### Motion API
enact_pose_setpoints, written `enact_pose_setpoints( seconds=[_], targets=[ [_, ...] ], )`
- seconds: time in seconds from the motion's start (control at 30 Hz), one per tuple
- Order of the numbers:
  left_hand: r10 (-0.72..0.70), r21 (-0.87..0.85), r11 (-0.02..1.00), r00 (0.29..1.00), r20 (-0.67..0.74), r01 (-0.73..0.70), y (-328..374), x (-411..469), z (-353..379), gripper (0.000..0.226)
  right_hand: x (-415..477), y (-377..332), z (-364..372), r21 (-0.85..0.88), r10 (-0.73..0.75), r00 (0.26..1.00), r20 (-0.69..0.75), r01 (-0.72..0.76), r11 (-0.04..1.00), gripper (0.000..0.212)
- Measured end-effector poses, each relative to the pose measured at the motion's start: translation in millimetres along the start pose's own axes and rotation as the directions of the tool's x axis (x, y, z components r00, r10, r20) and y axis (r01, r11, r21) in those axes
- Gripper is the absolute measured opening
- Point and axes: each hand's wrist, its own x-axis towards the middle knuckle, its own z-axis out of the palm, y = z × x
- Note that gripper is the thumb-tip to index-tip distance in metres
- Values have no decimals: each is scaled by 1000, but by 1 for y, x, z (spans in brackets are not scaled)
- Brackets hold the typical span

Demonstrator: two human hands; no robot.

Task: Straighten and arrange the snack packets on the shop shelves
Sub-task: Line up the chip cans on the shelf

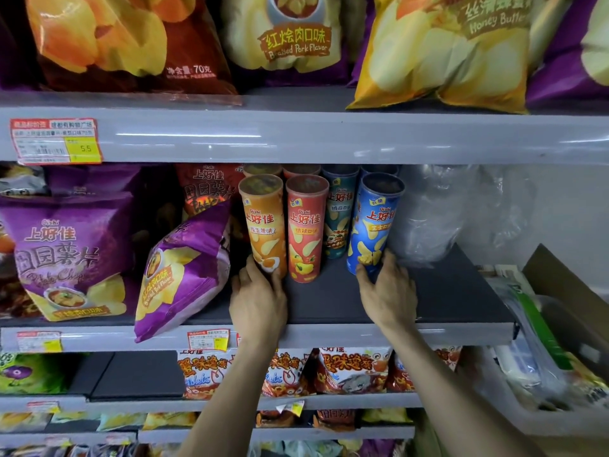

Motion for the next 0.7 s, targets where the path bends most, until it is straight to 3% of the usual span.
enact_pose_setpoints(
  seconds=[0.47,0.7],
  targets=[
    [7,28,1000,1000,-2,-7,0,1,0,55,-4,-9,-6,-58,9,999,34,-7,998,61],
    [7,-73,997,992,128,3,8,-6,-33,62,-10,-14,-20,-157,-5,992,122,24,987,52]
  ],
)
